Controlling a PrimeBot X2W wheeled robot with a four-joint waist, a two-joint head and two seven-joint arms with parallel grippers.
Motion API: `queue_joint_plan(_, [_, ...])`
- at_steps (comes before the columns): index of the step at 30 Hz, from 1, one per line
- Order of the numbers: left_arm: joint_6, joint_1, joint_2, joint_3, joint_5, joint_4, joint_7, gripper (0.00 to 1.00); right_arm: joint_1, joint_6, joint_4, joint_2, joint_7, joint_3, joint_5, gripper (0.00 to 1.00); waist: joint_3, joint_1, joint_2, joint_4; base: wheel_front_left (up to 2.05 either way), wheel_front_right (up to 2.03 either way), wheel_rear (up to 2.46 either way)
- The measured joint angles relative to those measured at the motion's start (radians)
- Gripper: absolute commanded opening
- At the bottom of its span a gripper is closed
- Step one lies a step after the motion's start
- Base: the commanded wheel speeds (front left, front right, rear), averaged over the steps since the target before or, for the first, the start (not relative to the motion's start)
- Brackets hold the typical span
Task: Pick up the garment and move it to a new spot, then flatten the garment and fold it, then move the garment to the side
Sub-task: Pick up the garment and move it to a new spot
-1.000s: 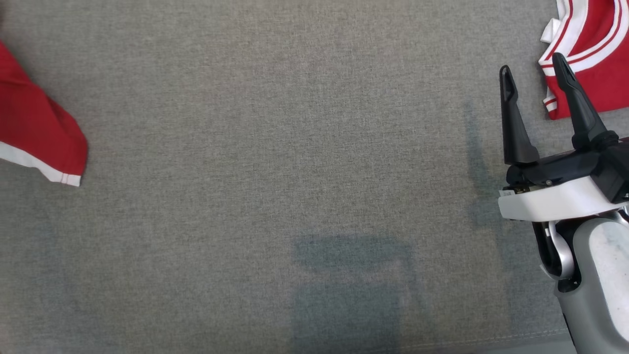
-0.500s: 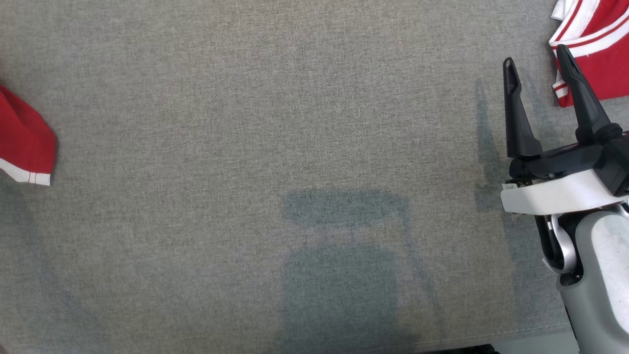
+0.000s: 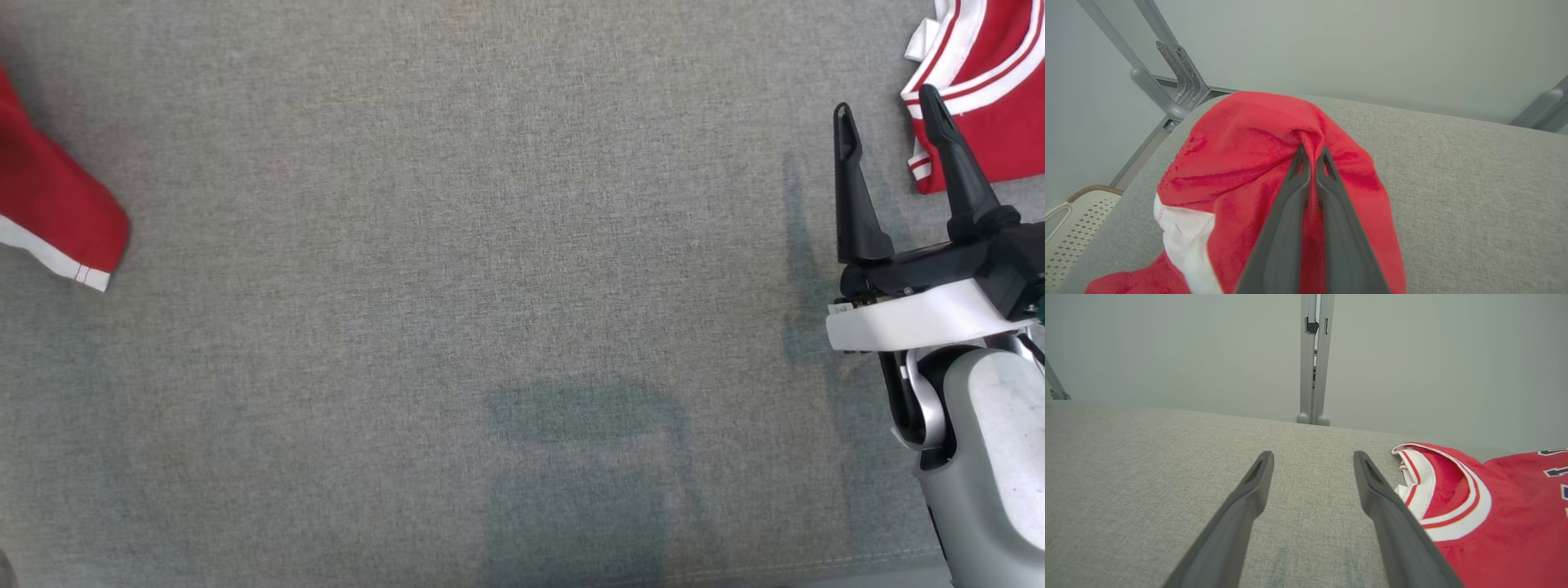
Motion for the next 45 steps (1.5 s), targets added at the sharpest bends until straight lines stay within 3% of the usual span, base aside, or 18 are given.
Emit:
queue_joint_plan(6, [-0.103,-0.012,0.006,-0.124,0.07,-0.014,-0.049,0.0,0.0,0.0,0.044,0.012,-0.01,0.002,0.007,1.0,-0.057,0.0,0.0,0.01,0.0,0.0,0.0])
queue_joint_plan(7, [-0.14,-0.019,0.004,-0.158,0.085,-0.028,-0.063,0.0,0.0,0.0,0.059,0.014,-0.017,0.002,0.009,1.0,-0.079,-0.0001,0.0,0.013,0.0,0.0,0.0])
queue_joint_plan(12, [-0.17,-0.029,-0.004,-0.235,0.096,-0.054,-0.077,0.0,0.001,0.0,0.084,0.019,-0.018,0.002,0.017,1.0,-0.129,-0.0001,0.0,0.019,0.0,0.0,0.0])
queue_joint_plan(21, [-0.17,-0.022,-0.05,-0.42,0.117,-0.089,-0.095,0.0,0.038,0.005,0.136,0.046,-0.027,0.017,0.032,1.0,-0.251,-0.0001,0.0,0.027,0.0,0.0,0.0])
queue_joint_plan(26, [-0.17,0.04,-0.05,-0.665,0.066,-0.167,-0.124,0.0,0.059,0.009,0.161,0.063,-0.035,0.037,0.046,1.0,-0.321,-0.0001,0.0,0.021,0.0,0.0,0.0])
queue_joint_plan(34, [-0.17,0.09,-0.021,-0.931,-0.006,-0.297,-0.147,0.0,0.119,0.009,0.176,0.076,-0.035,0.051,0.055,1.0,-0.42,-0.0001,0.0,-0.011,0.0,0.0,0.0])
queue_joint_plan(45, [-0.17,0.15,-0.026,-1.113,-0.104,-0.366,-0.156,0.0,0.157,0.008,0.162,0.076,-0.035,0.033,0.06,1.0,-0.468,-0.0001,0.0,-0.069,0.0,0.0,0.0])
